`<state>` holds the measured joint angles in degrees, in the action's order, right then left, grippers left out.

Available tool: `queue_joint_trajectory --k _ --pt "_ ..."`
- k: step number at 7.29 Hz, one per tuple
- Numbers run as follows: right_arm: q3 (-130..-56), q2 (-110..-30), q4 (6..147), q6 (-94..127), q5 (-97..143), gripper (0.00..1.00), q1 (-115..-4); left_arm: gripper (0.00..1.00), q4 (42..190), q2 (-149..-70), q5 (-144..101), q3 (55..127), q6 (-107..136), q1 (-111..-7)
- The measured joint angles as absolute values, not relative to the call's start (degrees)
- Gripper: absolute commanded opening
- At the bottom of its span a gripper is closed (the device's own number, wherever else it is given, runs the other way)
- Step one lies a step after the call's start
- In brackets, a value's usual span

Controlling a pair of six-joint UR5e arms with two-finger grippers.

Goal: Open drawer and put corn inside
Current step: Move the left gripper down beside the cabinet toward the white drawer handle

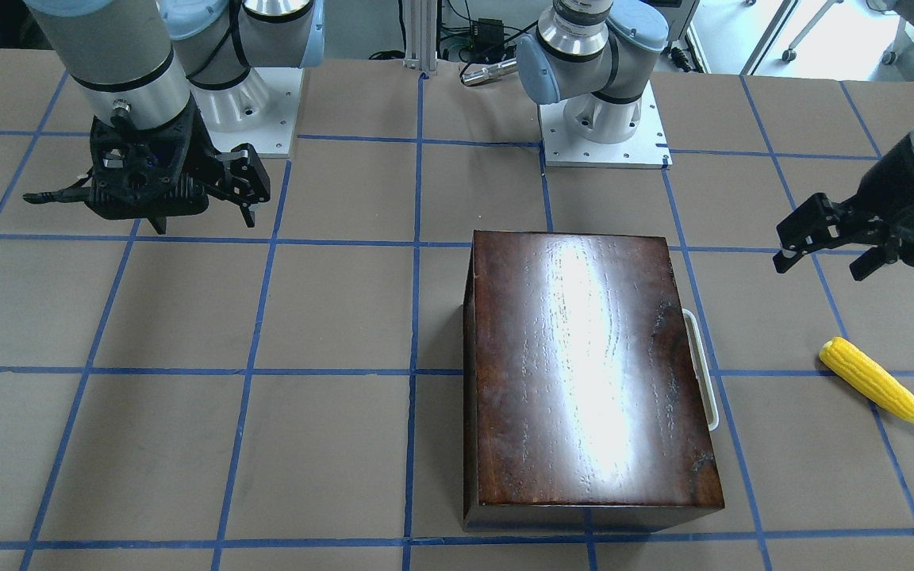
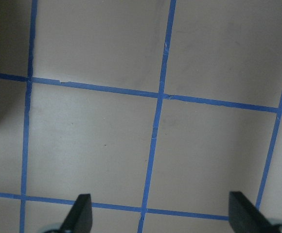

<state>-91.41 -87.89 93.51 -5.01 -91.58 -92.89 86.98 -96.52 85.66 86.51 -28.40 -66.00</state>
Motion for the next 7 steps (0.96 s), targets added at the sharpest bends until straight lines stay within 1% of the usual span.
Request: queue_joint_trajectory --k 2,7 --pt "-91.4 -87.9 93.5 -5.0 -91.6 1.00 -92.9 0.99 85.1 -99.6 84.5 86.5 -33.7 -63.9" --pt "-91.4 -87.9 93.5 -5.0 -91.6 1.00 -92.8 0.99 82.9 -106.9 76.1 87.1 -37.0 -63.5"
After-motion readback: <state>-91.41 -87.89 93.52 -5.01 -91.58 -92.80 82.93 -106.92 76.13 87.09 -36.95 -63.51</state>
